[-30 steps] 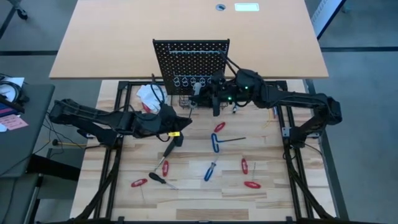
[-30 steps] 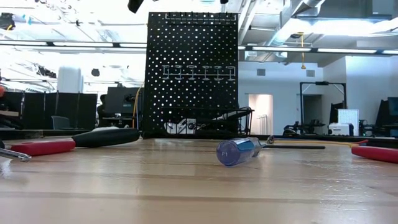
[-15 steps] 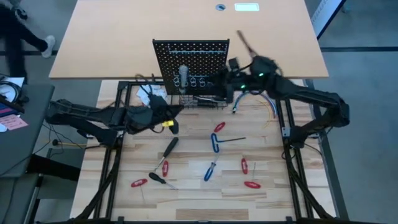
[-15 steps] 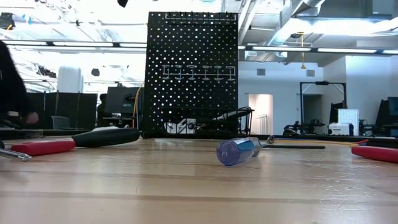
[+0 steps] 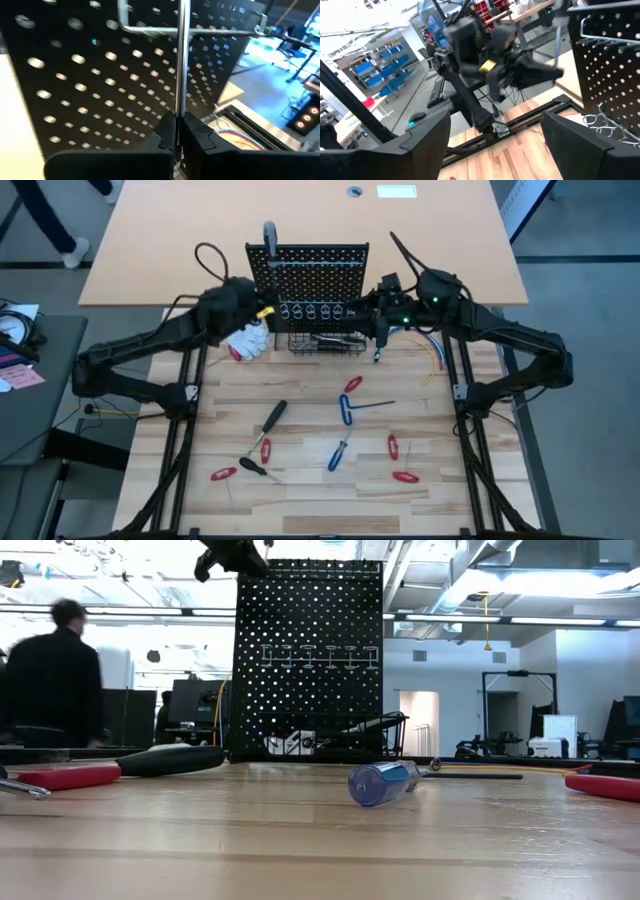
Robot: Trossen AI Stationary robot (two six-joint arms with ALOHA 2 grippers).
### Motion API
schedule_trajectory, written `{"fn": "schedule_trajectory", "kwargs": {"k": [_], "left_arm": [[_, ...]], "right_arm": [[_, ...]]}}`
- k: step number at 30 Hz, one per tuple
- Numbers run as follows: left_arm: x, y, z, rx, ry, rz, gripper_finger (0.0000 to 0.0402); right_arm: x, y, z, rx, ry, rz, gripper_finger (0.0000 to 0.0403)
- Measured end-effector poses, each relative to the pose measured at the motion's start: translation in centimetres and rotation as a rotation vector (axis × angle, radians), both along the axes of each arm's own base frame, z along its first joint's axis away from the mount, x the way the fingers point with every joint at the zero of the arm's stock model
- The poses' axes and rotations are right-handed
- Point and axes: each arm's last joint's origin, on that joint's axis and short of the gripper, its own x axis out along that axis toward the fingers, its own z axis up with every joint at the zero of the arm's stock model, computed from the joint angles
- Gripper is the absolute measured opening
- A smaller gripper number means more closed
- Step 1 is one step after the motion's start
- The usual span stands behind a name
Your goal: Hang tools onto peg board
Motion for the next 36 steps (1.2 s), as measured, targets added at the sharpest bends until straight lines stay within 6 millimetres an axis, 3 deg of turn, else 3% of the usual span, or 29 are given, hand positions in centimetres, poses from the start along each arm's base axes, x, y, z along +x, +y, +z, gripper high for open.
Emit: {"fn": "schedule_trajectory", "kwargs": {"k": [4, 9, 17, 29, 36], "left_arm": [[-0.3, 1.4, 0.0, 0.019, 0.022, -0.056, 0.0001], [0.5, 1.6, 0.0, 0.033, -0.005, -0.097, 0.0001], [1.6, 3.0, -1.6, -0.032, 0.011, -0.046, 0.0001], [1.3, 3.4, -2.0, -0.036, 0.060, -0.007, 0.0001], [2.3, 3.9, -3.3, -0.081, 0.104, 0.012, 0.0042]], "right_arm": [[0.3, 0.4, -0.2, -0.002, 0.007, 0.004, 0.0314], [0.6, 0.5, -0.4, 0.001, 0.018, 0.005, 0.0314], [0.6, 0.4, -0.4, -0.001, 0.016, -0.027, 0.0314], [0.7, 0.7, -0.5, 0.012, 0.026, -0.017, 0.0314], [0.7, 0.7, -0.6, 0.015, 0.040, -0.016, 0.0314]]}}
